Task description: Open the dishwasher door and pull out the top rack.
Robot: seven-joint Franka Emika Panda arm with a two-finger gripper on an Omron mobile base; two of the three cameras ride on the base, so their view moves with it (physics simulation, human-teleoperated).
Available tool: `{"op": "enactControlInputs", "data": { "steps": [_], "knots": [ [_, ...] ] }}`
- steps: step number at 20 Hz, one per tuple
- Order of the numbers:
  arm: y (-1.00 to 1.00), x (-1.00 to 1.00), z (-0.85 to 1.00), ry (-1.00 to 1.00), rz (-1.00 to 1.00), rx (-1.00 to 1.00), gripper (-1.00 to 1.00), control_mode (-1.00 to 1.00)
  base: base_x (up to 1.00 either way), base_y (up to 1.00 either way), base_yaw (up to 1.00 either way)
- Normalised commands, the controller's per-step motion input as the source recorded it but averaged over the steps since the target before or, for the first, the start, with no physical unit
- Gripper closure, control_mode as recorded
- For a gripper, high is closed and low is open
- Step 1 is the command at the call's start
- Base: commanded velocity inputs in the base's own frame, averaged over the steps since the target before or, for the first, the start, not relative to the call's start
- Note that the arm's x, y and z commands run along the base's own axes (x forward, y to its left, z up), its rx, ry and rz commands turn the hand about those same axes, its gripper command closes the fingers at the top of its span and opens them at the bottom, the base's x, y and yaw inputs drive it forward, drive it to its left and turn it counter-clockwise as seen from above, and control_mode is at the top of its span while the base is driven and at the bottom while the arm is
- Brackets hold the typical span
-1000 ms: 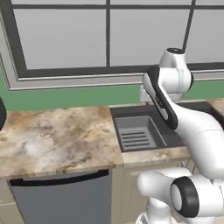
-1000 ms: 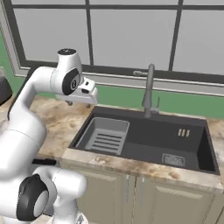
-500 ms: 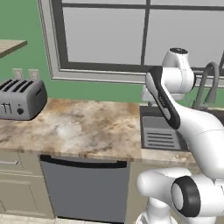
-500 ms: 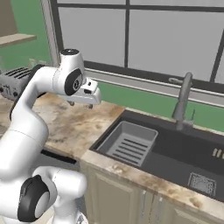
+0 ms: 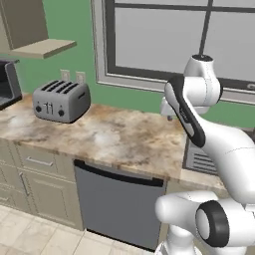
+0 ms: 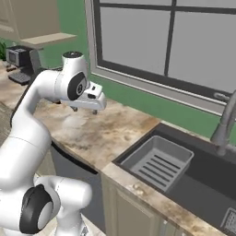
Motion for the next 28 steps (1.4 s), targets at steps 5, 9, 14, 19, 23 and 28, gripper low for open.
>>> {"op": "enactControlInputs", "data": {
  "steps": [5, 9, 14, 19, 23, 28],
  "knots": [
    [0.0, 0.0, 0.0, 0.0, 0.0, 0.0, -1.0, 1.0, -0.04, -0.29, 0.39],
    [0.0, 0.0, 0.0, 0.0, 0.0, 0.0, -1.0, 1.0, -0.07, -0.32, 0.38],
    [0.0, 0.0, 0.0, 0.0, 0.0, 0.0, -1.0, 1.0, -0.14, -0.36, 0.38],
    [0.0, 0.0, 0.0, 0.0, 0.0, 0.0, -1.0, 1.0, -0.16, -0.41, 0.34],
    [0.0, 0.0, 0.0, 0.0, 0.0, 0.0, -1.0, 1.0, -0.14, -0.49, 0.34],
    [0.0, 0.0, 0.0, 0.0, 0.0, 0.0, -1.0, 1.0, -0.02, -0.38, 0.24]
  ]
}}
